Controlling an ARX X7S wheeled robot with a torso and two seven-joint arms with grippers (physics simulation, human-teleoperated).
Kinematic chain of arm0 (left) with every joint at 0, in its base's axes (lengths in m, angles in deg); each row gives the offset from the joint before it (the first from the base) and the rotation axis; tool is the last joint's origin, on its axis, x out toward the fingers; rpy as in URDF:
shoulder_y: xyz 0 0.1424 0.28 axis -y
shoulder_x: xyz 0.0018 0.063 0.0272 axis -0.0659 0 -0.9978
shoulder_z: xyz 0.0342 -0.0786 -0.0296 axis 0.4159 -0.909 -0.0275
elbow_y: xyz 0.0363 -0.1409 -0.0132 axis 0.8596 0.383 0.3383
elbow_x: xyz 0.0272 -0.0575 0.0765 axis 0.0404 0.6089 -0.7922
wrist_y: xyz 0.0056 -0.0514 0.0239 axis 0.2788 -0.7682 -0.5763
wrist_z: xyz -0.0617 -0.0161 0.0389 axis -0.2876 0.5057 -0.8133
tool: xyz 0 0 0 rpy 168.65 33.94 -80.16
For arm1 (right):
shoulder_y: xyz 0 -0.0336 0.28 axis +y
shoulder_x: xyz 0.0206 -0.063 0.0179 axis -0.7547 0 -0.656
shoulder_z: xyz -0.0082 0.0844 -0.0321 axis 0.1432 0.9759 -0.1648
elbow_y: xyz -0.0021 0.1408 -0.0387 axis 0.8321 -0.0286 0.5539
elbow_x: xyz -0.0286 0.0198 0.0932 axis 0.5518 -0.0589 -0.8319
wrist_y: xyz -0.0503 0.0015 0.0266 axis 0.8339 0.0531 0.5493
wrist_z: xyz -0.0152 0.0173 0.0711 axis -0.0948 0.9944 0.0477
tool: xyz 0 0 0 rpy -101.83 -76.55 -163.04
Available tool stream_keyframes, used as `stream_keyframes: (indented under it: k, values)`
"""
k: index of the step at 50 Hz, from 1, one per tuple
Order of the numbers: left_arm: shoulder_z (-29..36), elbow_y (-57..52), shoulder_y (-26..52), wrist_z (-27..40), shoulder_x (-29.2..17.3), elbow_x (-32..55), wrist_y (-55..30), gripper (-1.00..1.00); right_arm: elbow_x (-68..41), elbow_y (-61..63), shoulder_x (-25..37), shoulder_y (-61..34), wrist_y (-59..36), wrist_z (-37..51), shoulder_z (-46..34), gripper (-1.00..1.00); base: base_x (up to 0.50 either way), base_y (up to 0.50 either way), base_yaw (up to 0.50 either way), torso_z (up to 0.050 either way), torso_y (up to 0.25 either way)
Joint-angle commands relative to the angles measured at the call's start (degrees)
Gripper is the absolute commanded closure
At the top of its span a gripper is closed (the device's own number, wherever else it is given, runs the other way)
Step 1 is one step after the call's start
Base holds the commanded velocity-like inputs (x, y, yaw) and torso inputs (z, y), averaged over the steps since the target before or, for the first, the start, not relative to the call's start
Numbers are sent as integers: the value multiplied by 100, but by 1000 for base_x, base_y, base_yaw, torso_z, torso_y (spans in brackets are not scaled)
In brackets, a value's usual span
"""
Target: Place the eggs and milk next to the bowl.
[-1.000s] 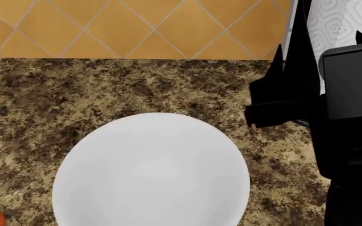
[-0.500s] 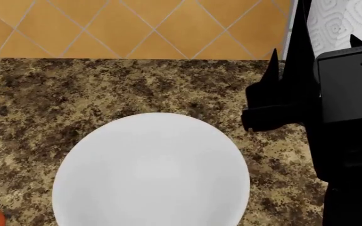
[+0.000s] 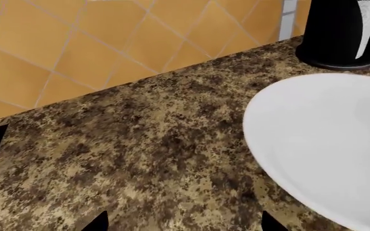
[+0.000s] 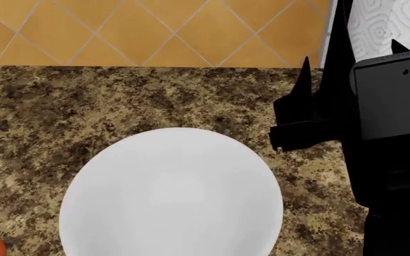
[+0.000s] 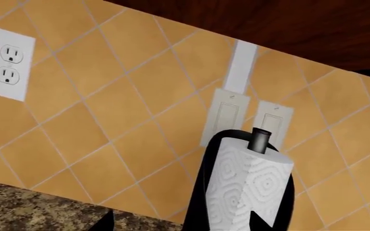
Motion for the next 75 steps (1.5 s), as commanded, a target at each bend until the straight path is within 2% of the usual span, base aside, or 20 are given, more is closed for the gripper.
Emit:
stream_keyframes:
  k: [1,17,37,55,59,63,70,75]
  values:
    - [-525,-390,-749,-811,-84,-235,98,-100,-25,18,3,-5,-20,12,-21,-100,0,0,0,0,0]
    - [-1138,-854,-1498,-1599,-195,-322,191,-100,-45,-24,-2,-5,11,12,-91,-100,0,0,0,0,0]
    - [-1372,-1027,-1894,-1872,-343,-264,270,-100,-93,6,10,2,-9,35,-82,-100,0,0,0,0,0]
    - [-933,-999,-2065,-1884,-305,-1057,404,-100,-125,1,1,-11,-26,62,-117,-100,0,0,0,0,0]
    - [-734,-917,-1833,-1369,-440,-516,339,-100,-123,-21,8,12,4,60,-119,-100,0,0,0,0,0]
    - [-553,-885,-1768,-1328,-474,-572,357,-100,-125,-29,9,10,-4,71,-130,-100,0,0,0,0,0]
    - [-152,-825,-1760,-1689,-446,-1199,513,-100,-112,-90,5,36,75,69,-161,-100,0,0,0,0,0]
    - [134,-684,-2084,-2296,-471,-2160,949,-100,-90,-153,-5,55,140,74,-207,-100,0,0,0,0,0]
